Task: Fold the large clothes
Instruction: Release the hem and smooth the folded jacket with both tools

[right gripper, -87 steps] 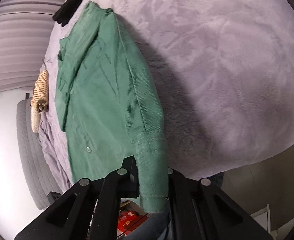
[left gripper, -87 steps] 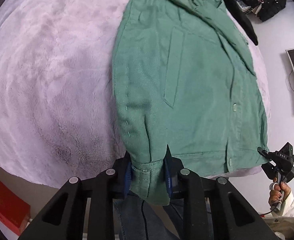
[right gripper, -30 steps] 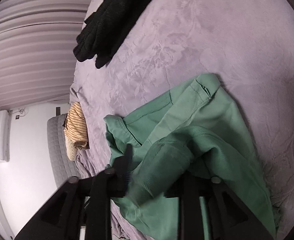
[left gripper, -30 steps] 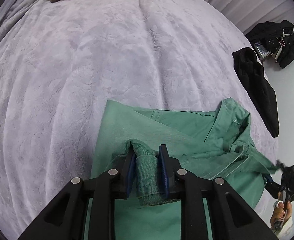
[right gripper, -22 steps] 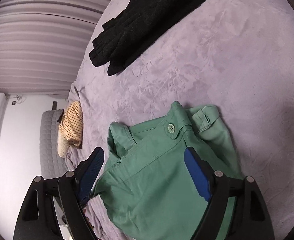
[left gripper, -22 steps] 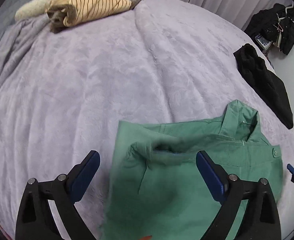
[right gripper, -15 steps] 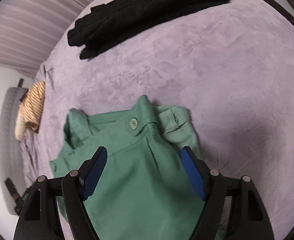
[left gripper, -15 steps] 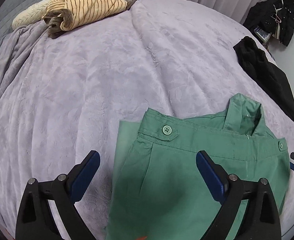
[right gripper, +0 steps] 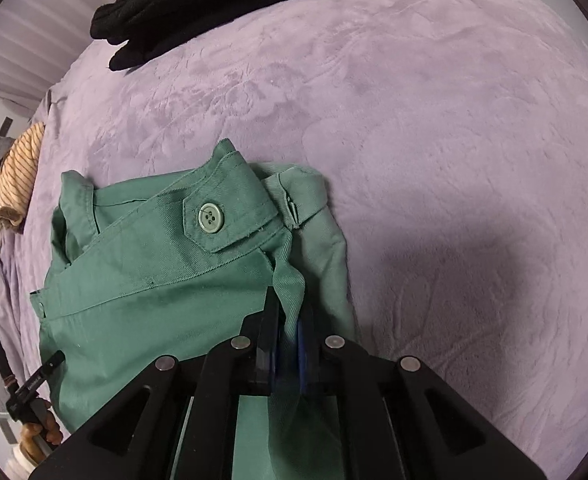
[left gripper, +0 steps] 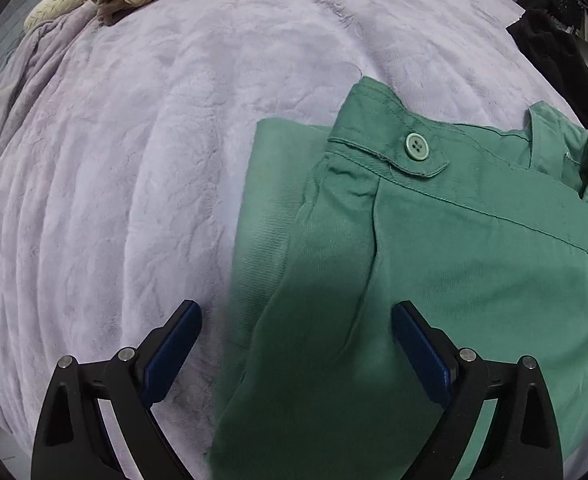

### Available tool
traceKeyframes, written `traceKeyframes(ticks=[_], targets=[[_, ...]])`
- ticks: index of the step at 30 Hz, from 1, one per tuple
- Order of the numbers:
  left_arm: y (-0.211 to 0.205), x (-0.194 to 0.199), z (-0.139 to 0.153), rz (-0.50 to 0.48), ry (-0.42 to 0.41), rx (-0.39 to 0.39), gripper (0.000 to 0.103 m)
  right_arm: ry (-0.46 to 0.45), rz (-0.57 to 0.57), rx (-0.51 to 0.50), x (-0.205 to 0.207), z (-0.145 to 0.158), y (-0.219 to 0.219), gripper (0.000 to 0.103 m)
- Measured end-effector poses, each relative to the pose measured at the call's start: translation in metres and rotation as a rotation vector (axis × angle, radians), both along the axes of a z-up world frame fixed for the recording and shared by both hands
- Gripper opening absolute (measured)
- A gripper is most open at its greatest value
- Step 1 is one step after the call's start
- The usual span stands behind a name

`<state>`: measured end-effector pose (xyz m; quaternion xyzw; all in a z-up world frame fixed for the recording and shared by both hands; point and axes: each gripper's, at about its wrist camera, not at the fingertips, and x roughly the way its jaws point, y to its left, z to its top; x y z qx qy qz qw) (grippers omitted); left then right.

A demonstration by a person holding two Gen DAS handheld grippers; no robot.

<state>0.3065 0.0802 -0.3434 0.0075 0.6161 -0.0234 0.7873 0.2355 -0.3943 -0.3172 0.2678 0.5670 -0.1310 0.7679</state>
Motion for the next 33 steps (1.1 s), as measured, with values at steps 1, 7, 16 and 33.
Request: traceKeyframes(ticks=[1,7,16,33], targets=[[0.002,-0.004,0.008,-0.012,-0.016,-0.004,0.097,-0.003,-0.001,-0.017,-0.004,0.009,0.002,0.009],[0.004,-0.044,0.05,-0.086,-0.08,-0.074,0.097,-0.15,0.09,-0.058,-0.048,0.07,0.055,0.01],[0.014,-0.096,-0.011,-0.095,0.016,-0.01,0.098,0.034,0.228,-0.014,-0.091,0.007,0.119,0.007],[0.075,-0.131,-0.006,0.029,0.028,0.006,0.099,-0.021,-0.033,-0.079,-0.17,0.018,0.041,0.0]])
